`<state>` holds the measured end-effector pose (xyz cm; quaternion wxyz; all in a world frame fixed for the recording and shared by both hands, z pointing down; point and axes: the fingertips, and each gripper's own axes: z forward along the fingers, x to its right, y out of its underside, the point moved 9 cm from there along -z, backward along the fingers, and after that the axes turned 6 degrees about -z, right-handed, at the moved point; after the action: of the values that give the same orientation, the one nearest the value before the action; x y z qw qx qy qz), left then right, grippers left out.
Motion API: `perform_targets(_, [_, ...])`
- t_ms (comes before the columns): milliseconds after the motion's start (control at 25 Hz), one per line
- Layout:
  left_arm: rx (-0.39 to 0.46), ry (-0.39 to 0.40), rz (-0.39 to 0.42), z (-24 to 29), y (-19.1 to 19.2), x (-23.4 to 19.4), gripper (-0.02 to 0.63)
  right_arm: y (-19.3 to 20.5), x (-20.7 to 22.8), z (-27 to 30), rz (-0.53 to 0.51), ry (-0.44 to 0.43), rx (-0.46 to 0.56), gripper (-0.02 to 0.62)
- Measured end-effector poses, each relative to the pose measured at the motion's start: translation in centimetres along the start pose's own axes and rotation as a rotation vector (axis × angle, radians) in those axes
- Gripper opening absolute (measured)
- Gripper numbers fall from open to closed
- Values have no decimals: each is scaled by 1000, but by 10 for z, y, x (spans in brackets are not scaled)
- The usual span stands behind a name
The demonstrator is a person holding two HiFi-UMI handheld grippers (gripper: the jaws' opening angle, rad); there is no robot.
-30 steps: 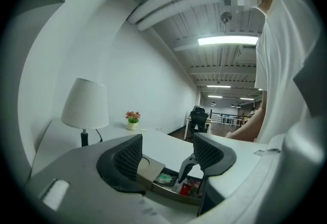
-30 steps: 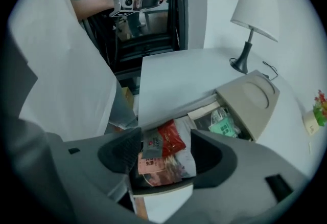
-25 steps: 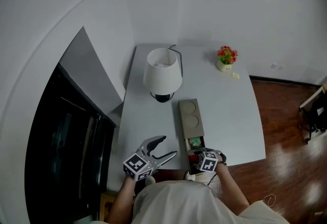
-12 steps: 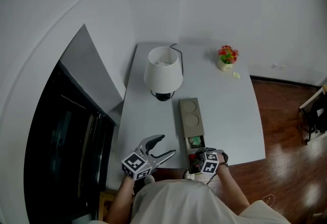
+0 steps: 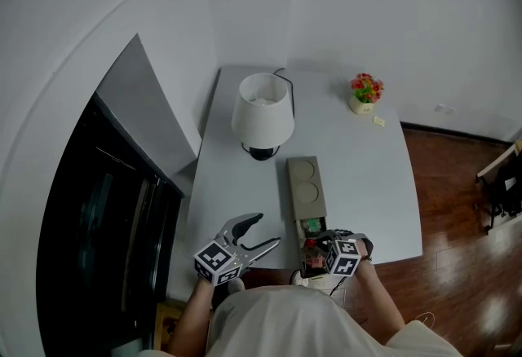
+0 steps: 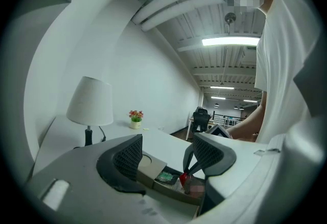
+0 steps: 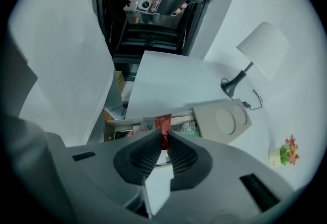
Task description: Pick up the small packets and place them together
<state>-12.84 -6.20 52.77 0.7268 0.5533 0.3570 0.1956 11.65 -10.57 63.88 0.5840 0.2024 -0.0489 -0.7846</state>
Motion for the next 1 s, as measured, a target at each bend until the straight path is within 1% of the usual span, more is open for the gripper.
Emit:
perform_targets(120, [3, -7, -8, -1, 0, -4, 316, -3, 21, -13, 7, 54, 40, 46])
perform_targets(240, [3, -8, -13, 0, -1, -8, 316, -5, 53, -19, 22, 105, 78, 46])
perform_targets(320, [0, -5, -13, 2, -1, -10, 316, -4, 80, -20, -3, 137, 74, 46])
perform_targets(400, [-5, -7, -16, 3, -1, -11, 316, -2, 106, -18, -63, 149, 54, 46])
perform_targets(480, [-9, -10, -15, 4, -2, -14, 316, -1, 132, -12, -141, 137, 39, 46])
perform_targets(560, [-13, -15, -17, 4, -3, -18, 316, -1, 158, -6, -189, 128, 46, 46])
perform_targets(720, [-15, -52, -35, -2, -4, -24, 311, -3, 205, 15, -243, 118, 41, 46])
perform_targets(800, [-15, -68, -34, -4, -5, -26, 311, -5, 224, 28, -263, 98, 48, 46])
perform_targets(920, [-28, -87, -34, -4, -4, -29, 311, -1, 243, 48, -274, 62, 41, 46])
perform_targets(1000, [-32, -107, -37, -7, -4, -30, 311, 1, 250, 62, -300, 33, 10, 46])
